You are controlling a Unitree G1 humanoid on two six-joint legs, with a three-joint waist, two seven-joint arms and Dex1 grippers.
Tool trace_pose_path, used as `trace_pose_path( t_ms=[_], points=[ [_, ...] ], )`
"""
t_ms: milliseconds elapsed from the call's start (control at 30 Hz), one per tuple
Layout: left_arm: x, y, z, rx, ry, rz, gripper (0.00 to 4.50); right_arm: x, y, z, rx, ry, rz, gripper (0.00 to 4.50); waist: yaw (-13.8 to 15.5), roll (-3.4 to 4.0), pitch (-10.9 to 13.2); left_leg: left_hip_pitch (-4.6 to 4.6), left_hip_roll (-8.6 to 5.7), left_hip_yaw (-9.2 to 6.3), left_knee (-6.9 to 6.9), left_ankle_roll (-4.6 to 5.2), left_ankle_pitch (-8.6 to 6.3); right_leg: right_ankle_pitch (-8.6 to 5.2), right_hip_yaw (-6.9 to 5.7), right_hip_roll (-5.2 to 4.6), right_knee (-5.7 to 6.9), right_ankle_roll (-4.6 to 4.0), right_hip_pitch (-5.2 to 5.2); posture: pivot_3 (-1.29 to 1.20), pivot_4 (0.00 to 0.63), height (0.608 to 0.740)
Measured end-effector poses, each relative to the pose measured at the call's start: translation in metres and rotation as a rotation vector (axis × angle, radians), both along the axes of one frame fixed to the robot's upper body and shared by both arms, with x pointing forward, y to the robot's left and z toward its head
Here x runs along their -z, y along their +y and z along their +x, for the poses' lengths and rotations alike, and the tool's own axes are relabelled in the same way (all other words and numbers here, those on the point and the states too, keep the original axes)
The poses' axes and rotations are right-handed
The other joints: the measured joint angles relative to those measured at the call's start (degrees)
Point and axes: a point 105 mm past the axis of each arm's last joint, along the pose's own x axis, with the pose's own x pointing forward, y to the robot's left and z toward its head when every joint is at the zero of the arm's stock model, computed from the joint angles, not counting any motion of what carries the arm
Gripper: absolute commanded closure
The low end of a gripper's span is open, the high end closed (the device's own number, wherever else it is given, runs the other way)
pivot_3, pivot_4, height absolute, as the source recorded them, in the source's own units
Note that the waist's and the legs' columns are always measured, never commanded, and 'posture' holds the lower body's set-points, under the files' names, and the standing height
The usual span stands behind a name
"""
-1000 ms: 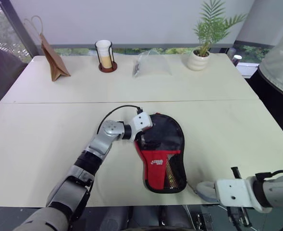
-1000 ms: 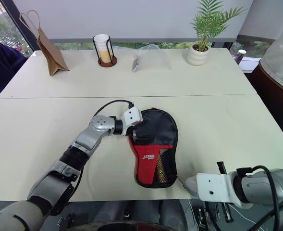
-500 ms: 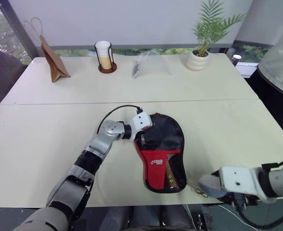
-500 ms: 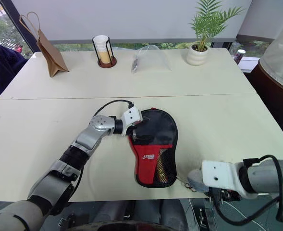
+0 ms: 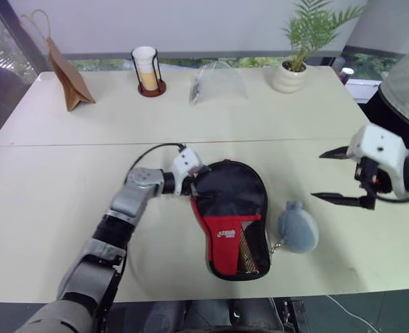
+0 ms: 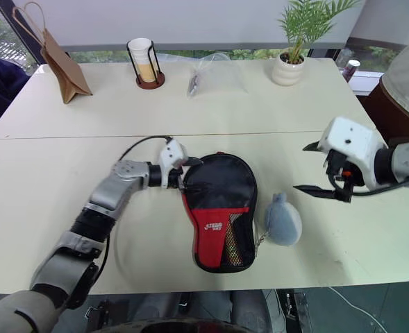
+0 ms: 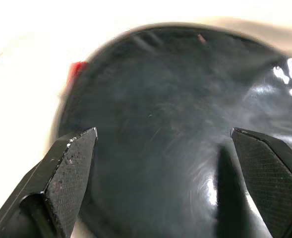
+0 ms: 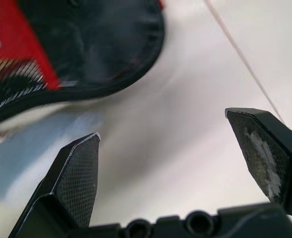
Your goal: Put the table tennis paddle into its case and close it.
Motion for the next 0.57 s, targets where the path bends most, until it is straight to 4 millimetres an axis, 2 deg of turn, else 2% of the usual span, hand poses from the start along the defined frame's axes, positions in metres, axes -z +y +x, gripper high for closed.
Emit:
trace_pose_path(
  t_ms=[167, 400, 567],
  points=[
    [-0.044, 0.032, -0.006, -0.002, -0.032, -0.038, 0.00, -0.002, -0.003, 0.008, 0.008, 0.011, 0.036, 0.06, -0.1, 0.19, 0.5, -0.35, -0.08, 0.07, 0.24, -0.06, 0.03, 0.06, 0.03, -0.03, 0.08, 0.09, -0.28, 0.00, 0.150, 0.740],
    [-0.094, 0.082, -0.037, 0.004, -0.074, -0.022, 0.00, -0.014, 0.005, 0.012, -0.046, 0.000, 0.075, 0.06, -0.3, 0.43, 1.1, -0.34, -0.07, 0.12, 0.26, -0.07, 0.04, 0.07, 0.12, -0.03, 0.29, 0.10, -0.42, 0.00, 0.150, 0.740],
    [-0.102, 0.092, -0.063, 0.028, -0.040, -0.032, 0.00, -0.023, 0.014, 0.013, -0.085, -0.016, 0.099, 0.06, -0.1, 0.38, 1.1, -0.33, -0.06, 0.15, 0.33, -0.17, 0.09, 0.05, 0.18, -0.05, 0.69, 0.07, -0.59, 0.00, 0.150, 0.740]
  ],
)
